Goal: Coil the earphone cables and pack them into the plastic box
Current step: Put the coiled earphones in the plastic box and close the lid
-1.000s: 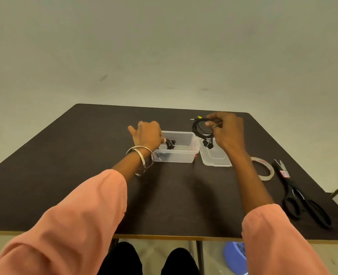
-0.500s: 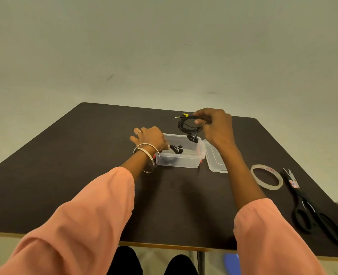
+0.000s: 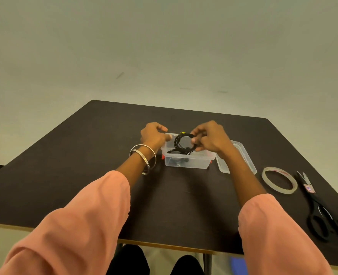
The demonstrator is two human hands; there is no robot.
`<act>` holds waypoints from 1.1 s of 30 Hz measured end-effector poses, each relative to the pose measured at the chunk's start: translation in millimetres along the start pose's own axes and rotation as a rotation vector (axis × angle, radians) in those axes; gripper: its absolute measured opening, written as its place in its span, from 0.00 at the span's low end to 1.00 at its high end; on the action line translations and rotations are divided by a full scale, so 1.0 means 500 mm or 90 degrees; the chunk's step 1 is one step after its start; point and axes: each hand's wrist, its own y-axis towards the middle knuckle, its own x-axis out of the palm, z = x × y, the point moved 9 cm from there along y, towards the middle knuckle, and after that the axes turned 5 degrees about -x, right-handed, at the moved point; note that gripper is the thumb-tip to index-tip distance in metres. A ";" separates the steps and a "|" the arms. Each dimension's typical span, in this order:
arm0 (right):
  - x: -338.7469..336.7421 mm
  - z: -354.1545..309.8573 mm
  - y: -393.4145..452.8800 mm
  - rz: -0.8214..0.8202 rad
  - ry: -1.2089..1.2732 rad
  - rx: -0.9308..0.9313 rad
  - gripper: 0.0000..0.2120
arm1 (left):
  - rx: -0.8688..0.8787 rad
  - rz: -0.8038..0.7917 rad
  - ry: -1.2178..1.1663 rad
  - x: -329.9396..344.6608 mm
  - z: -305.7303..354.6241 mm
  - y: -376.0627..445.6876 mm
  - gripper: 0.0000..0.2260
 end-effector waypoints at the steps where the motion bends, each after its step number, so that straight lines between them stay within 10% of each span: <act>1: 0.003 0.008 0.004 -0.021 -0.040 0.006 0.08 | -0.009 -0.001 -0.025 -0.004 -0.006 0.002 0.09; 13: 0.036 0.011 0.022 -0.002 -0.667 -0.106 0.16 | 0.035 0.031 0.019 -0.007 -0.010 0.009 0.06; 26: -0.015 0.088 0.026 -0.003 -0.388 0.058 0.11 | 0.070 0.069 0.086 -0.009 -0.005 0.001 0.06; 33: -0.182 0.126 -0.067 0.240 -0.062 0.086 0.07 | 0.348 0.174 0.211 0.011 0.133 -0.116 0.08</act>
